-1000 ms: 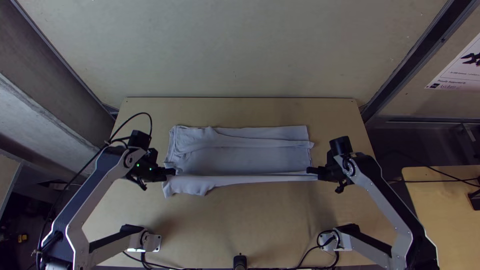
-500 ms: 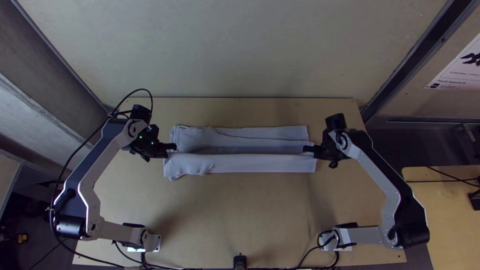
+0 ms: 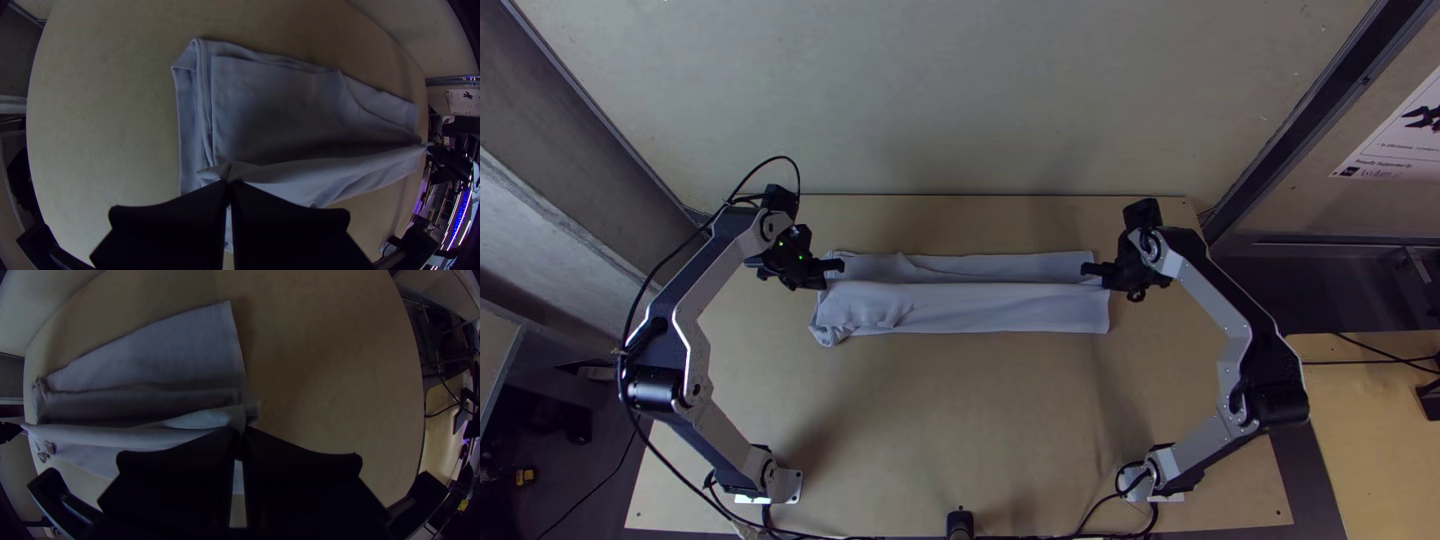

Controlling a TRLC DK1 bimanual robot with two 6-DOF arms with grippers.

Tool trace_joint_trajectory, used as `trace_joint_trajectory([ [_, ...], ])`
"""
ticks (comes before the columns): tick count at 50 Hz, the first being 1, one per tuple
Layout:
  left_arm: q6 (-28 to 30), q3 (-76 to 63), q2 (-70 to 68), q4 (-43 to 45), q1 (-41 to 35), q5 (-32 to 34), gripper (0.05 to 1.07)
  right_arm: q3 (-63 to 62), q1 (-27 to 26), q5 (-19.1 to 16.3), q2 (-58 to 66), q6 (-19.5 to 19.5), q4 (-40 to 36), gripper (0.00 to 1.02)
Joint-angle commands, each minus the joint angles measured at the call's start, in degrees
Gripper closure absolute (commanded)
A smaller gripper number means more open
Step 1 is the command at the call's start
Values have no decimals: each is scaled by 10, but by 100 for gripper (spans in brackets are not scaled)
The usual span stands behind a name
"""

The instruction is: Fold the t-shirt

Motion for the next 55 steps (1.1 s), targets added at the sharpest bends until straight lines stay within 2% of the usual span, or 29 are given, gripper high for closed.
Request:
trace_joint_trajectory([
  [1, 10, 40, 31, -2, 5, -12, 104, 32, -12, 15, 35, -12, 5, 99],
  [19, 32, 178, 168, -2, 2, -36, 104, 71, -9, 15, 102, -16, 36, 99],
  [29, 31, 173, 213, 11, -4, -39, 104, 68, -4, 15, 125, -11, 62, 98],
  [34, 30, 149, 213, 26, -9, -38, 103, 64, -3, 15, 135, -6, 70, 94],
  [35, 29, 143, 212, 30, -9, -38, 99, 63, -3, 15, 137, -5, 72, 93],
  [36, 29, 140, 212, 31, -10, -38, 90, 62, -2, 15, 139, -5, 72, 90],
  [37, 28, 136, 212, 32, -11, -38, 76, 62, -2, 15, 140, -4, 72, 85],
  [38, 27, 134, 212, 32, -11, -37, 57, 62, -3, 15, 143, -1, 72, 79],
  [40, 24, 128, 211, 31, -11, -31, 12, 59, -4, 15, 145, 3, 72, 67],
  [41, 23, 126, 209, 31, -11, -29, 8, 58, -6, 15, 145, 3, 72, 60],
  [43, 21, 119, 202, 32, -12, -20, 10, 59, -7, 16, 143, 0, 72, 43],
  [47, 12, 105, 179, 40, -11, -4, 10, 55, -15, 16, 128, -2, 67, 17],
  [53, 2, 86, 126, 44, 1, 38, 10, 47, -30, 16, 88, -2, 68, 6],
  [55, 1, 79, 106, 45, 6, 52, 10, 45, -35, 16, 71, 0, 67, 6],
])
